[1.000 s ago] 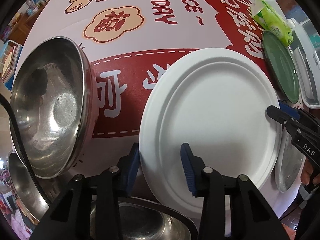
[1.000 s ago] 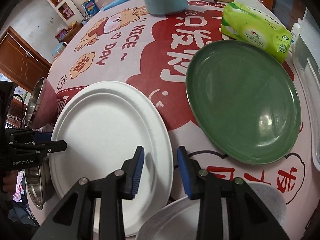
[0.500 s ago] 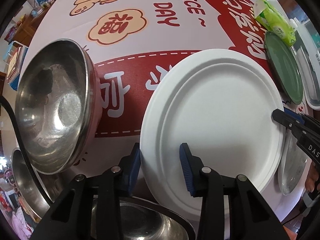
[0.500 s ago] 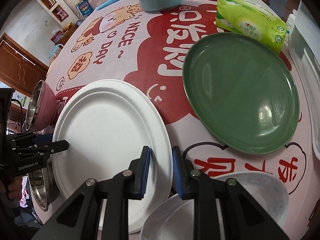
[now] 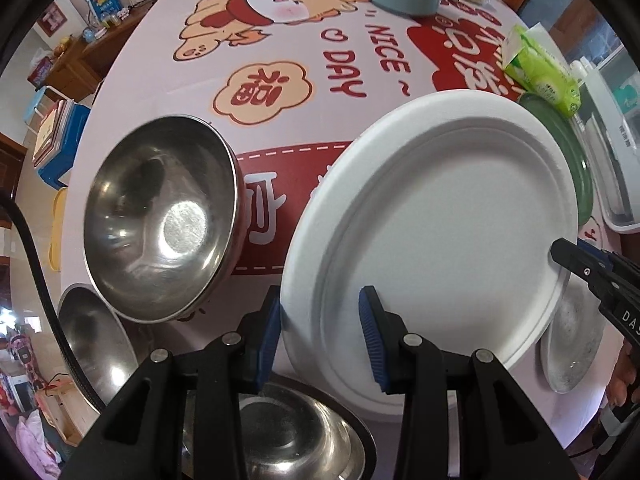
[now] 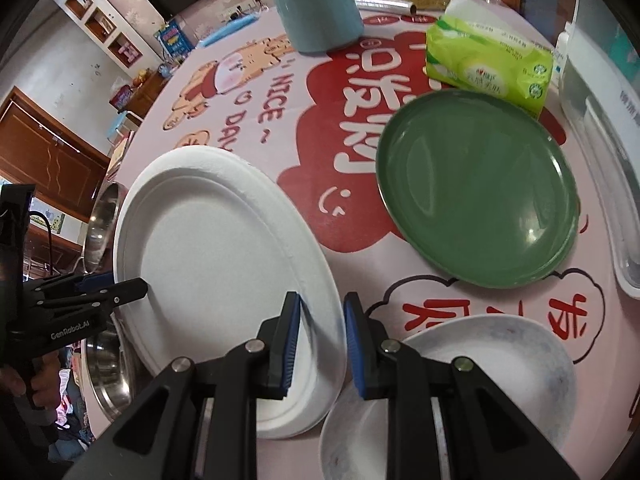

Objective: Organize plates and bowls

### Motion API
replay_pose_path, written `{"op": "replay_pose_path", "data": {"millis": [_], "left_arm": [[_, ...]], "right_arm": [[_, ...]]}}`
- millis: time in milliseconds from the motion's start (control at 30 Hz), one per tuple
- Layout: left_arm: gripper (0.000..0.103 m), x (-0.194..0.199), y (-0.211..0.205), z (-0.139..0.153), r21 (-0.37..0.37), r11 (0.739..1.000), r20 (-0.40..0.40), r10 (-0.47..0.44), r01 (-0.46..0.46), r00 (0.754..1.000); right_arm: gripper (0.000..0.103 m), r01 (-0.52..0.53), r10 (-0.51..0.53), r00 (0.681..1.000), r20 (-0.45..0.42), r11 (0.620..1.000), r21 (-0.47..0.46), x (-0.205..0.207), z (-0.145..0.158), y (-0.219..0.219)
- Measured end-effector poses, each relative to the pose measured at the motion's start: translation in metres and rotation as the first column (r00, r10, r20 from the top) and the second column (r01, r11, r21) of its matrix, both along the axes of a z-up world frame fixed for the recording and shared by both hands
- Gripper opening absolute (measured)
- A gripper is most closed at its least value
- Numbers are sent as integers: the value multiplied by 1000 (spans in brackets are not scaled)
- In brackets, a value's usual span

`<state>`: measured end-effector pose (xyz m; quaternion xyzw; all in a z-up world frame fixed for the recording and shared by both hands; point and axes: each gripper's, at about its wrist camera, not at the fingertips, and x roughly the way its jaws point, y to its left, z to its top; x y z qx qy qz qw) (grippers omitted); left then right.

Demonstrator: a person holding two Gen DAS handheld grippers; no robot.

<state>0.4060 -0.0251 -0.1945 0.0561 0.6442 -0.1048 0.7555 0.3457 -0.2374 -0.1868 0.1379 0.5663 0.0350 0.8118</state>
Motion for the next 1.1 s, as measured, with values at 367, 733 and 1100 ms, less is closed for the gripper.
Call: {"op": "replay_pose_path", "data": {"millis": [367,733,1100], "left_arm": [[37,-28,-4,38,-30,999,81,-33,36,996],[37,-66,-13,77,-42,996,151,-65,72,986],[37,-123,-5,109,-44,996,188,-66,75,980]], "right_arm": [[23,54,-53,996,66,999,-4,-29,37,-13],[23,100,-99,988,122,995,-3,-73,71,-19],[25,138,-143,981,133,989,44,-130,96,-10]]}}
